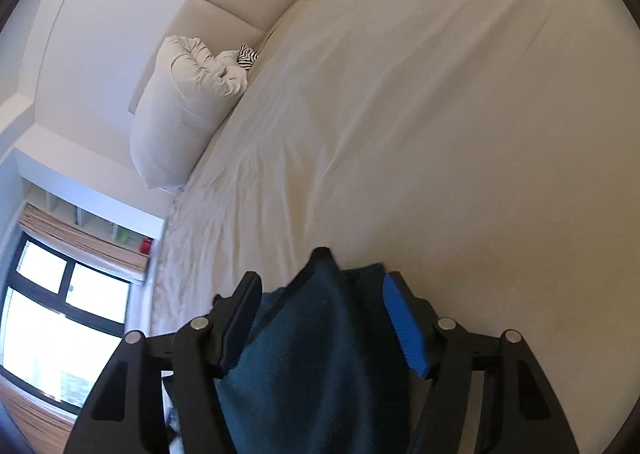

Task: Fold small clothes
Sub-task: 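Release the folded hem with both grippers and pull back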

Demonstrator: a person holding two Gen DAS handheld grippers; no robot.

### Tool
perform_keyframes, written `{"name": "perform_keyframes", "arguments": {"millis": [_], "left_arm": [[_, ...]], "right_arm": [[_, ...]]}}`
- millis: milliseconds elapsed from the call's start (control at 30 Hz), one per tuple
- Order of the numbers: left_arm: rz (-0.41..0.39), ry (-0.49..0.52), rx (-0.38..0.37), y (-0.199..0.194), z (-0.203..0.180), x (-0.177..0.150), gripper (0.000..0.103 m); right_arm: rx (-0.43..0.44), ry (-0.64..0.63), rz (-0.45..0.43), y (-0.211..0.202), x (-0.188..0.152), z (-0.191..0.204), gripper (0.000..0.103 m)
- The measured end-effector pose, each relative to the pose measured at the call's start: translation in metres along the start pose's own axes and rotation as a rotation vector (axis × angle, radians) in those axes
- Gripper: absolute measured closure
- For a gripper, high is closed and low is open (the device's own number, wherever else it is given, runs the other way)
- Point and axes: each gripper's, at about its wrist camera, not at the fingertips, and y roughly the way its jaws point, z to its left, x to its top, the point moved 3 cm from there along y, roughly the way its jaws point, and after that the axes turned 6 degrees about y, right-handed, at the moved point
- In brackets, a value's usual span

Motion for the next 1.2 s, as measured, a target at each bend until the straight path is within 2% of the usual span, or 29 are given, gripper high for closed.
{"name": "perform_keyframes", "arguments": {"millis": [133, 300, 400, 433, 467, 500, 533, 567, 667, 767, 833, 867, 900, 967, 1000, 1100, 1167, 1200], "left_arm": [[0.019, 0.114, 0.022, -0.013, -0.018, -0.010, 0.032], [0.107, 0.383, 0.054, 0.022, -0.070, -0.059, 0.032], [0.132, 0.603, 0.140, 0.047, -0.091, -0.088, 0.031], [0.140, 0.646, 0.177, 0.056, -0.091, -0.095, 0.031], [0.160, 0.671, 0.250, 0.067, -0.083, -0.099, 0.031], [0.172, 0.664, 0.287, 0.071, -0.076, -0.108, 0.032], [0.180, 0.641, 0.292, 0.073, -0.069, -0.111, 0.033], [0.168, 0.636, 0.275, 0.069, -0.063, -0.112, 0.033], [0.165, 0.689, 0.303, 0.061, -0.059, -0.118, 0.036], [0.145, 0.682, 0.291, 0.058, -0.057, -0.121, 0.036], [0.125, 0.643, 0.284, 0.056, -0.058, -0.120, 0.036], [0.121, 0.640, 0.296, 0.067, -0.056, -0.117, 0.036], [0.118, 0.643, 0.310, 0.059, -0.054, -0.114, 0.036], [0.102, 0.645, 0.318, 0.052, -0.058, -0.120, 0.036], [0.089, 0.645, 0.328, 0.035, -0.058, -0.117, 0.036], [0.050, 0.631, 0.355, 0.024, -0.062, -0.120, 0.036], [0.048, 0.633, 0.350, 0.018, -0.061, -0.124, 0.036], [0.055, 0.633, 0.359, 0.019, -0.061, -0.126, 0.036]], "right_arm": [[-0.040, -0.100, -0.014, -0.019, -0.010, 0.007, 0.036], [-0.085, -0.239, 0.038, -0.023, -0.039, 0.023, 0.036], [-0.101, -0.351, 0.067, -0.017, -0.063, 0.039, 0.036], [-0.135, -0.372, 0.072, -0.012, -0.065, 0.041, 0.036], [-0.185, -0.379, 0.076, -0.006, -0.067, 0.038, 0.036], [-0.233, -0.373, 0.074, -0.002, -0.066, 0.031, 0.036], [-0.254, -0.365, 0.069, 0.001, -0.065, 0.026, 0.040], [-0.259, -0.346, 0.067, 0.001, -0.064, 0.019, 0.050], [-0.269, -0.337, 0.044, -0.009, -0.065, 0.001, 0.066], [-0.329, -0.283, 0.023, -0.019, -0.066, -0.014, 0.063], [-0.301, -0.229, 0.002, -0.031, -0.064, -0.018, 0.063], [-0.292, -0.223, -0.027, -0.040, -0.065, -0.017, 0.061], [-0.274, -0.240, -0.051, -0.046, -0.067, -0.012, 0.058], [-0.260, -0.284, -0.055, -0.053, -0.072, -0.007, 0.039], [-0.265, -0.312, -0.029, -0.052, -0.076, -0.006, 0.036], [-0.297, -0.371, 0.048, -0.046, -0.086, -0.010, 0.038], [-0.291, -0.386, 0.076, -0.043, -0.092, -0.012, 0.058], [-0.285, -0.381, 0.082, -0.043, -0.095, -0.012, 0.060]]}}
